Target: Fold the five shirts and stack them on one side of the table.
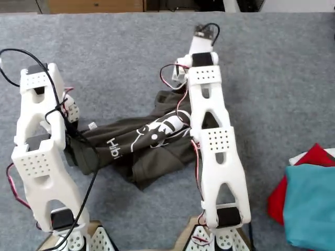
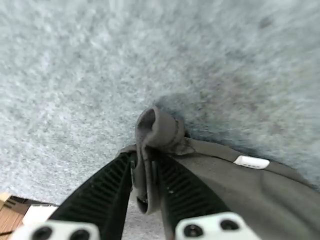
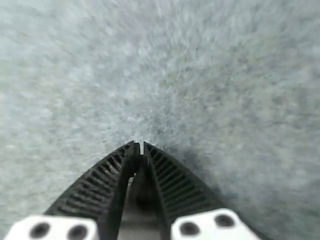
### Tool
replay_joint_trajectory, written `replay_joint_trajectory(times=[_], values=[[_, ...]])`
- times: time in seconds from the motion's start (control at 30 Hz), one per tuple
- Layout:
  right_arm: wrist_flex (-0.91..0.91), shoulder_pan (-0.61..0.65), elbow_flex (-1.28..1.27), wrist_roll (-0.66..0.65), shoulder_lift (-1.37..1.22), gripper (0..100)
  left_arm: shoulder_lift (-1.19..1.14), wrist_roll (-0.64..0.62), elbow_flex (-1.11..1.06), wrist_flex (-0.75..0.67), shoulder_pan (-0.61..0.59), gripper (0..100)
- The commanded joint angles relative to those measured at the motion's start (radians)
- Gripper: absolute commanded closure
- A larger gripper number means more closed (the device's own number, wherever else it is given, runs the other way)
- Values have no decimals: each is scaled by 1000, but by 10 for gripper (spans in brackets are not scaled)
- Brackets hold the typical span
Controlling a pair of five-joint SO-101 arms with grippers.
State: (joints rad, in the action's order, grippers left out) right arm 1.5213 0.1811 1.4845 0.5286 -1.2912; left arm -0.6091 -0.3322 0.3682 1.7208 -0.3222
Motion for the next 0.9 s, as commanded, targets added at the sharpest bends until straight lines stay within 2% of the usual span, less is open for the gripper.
replay_joint_trajectory(times=[0.0,0.37,0.87], values=[[69,-36,191,5,16,993,16,6,167,35,5,980],[68,-39,183,-38,252,993,156,6,520,38,11,981],[-273,-93,183,-32,860,993,493,6,910,38,9,981]])
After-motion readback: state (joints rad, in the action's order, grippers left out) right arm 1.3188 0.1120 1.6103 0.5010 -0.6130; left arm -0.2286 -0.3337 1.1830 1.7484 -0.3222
